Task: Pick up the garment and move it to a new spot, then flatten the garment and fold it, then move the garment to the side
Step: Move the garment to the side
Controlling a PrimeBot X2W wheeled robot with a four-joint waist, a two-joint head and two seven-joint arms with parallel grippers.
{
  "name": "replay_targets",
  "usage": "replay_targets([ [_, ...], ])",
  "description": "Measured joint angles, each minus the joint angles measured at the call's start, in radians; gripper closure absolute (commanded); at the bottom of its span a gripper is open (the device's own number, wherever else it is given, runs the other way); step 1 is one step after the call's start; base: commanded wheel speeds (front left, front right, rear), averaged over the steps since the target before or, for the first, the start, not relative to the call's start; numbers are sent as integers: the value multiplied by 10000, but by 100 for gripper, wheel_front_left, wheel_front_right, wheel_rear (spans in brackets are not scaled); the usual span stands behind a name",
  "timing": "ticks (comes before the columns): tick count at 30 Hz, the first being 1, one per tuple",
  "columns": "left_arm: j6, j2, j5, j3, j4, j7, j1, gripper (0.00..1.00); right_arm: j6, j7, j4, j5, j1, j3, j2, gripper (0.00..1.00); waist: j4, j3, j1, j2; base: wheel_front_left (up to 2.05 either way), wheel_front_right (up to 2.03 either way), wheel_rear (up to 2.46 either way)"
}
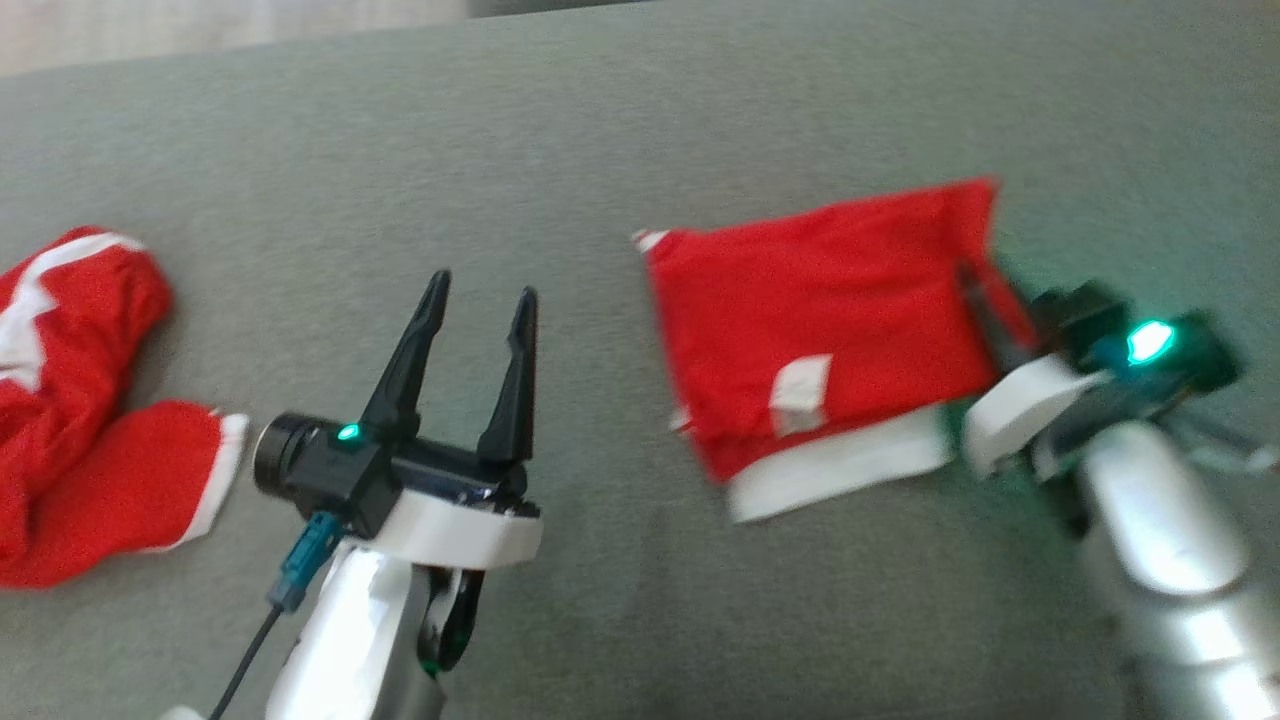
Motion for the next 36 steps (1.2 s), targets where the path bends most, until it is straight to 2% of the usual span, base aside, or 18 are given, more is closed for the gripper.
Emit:
replay_targets([
  [7, 8, -12, -161, -374, -339, 0, -648, 0, 0, 180, -201, 351, -844, 343, -2213, 100, -693, 376, 1, 0, 0, 0, 0],
  [16, 12, -12, -174, -593, -453, 0, -1143, 0, 2, 232, 562, 627, -1871, 355, -4027, 100, -879, 1150, 2, 0, 0, 0, 0],
  [24, 10, -12, -265, -558, -454, 0, -1211, 0, 2, 190, 1373, 268, -2490, -510, -4439, 100, -664, 1370, 1, 0, 0, 0, 0],
  [35, 4, -12, -261, -510, -479, 0, -1283, 0, 2, 128, 1638, -173, -2634, -1210, -4358, 98, -561, 1469, 1, 0, 0, 0, 0],
  [36, 4, -12, -261, -500, -479, 0, -1283, 0, 2, 127, 1618, -171, -2647, -1335, -4255, 29, -562, 1457, 0, 0, 0, 0, 0],
])
